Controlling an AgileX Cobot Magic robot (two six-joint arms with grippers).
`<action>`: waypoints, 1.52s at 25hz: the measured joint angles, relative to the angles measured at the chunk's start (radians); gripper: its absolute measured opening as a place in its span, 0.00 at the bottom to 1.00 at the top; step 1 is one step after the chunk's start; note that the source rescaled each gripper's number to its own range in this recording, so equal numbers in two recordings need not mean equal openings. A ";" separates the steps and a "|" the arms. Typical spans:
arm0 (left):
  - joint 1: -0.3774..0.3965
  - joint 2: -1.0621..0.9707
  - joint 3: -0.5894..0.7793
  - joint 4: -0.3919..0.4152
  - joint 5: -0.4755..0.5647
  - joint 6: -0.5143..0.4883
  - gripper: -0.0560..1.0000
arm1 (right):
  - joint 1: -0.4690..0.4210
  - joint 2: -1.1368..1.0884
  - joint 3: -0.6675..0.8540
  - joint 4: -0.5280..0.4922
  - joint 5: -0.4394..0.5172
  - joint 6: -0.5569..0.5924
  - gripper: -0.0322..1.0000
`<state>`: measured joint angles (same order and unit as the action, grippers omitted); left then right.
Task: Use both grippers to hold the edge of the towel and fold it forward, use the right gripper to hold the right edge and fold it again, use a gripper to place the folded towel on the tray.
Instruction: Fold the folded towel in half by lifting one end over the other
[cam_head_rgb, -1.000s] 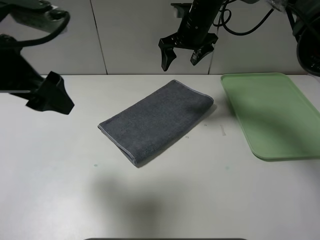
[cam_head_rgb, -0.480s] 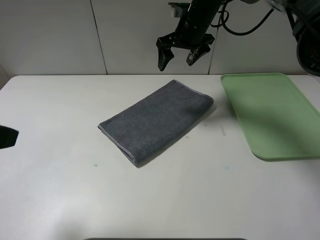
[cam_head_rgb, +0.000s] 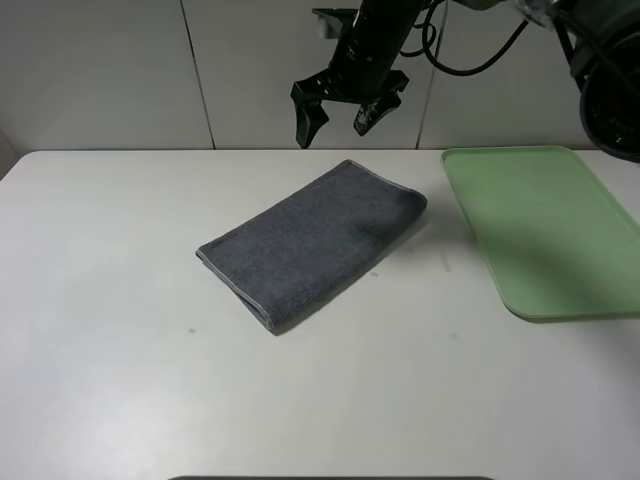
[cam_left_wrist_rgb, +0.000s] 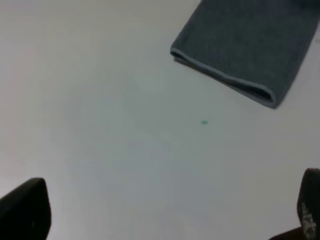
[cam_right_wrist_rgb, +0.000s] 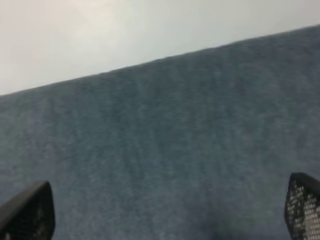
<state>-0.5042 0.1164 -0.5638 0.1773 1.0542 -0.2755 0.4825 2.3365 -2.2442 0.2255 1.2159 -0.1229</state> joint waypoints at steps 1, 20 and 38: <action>0.000 -0.027 0.000 0.000 0.015 0.000 0.98 | 0.008 0.000 0.000 -0.005 0.000 0.000 1.00; 0.000 -0.122 0.044 -0.101 0.108 0.132 0.95 | 0.027 -0.136 0.239 -0.142 -0.001 0.034 1.00; 0.000 -0.122 0.068 -0.155 0.047 0.224 0.95 | 0.027 -0.265 0.398 -0.169 0.001 0.034 1.00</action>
<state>-0.5042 -0.0060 -0.4959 0.0219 1.1014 -0.0518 0.5095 2.0719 -1.8458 0.0567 1.2168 -0.0887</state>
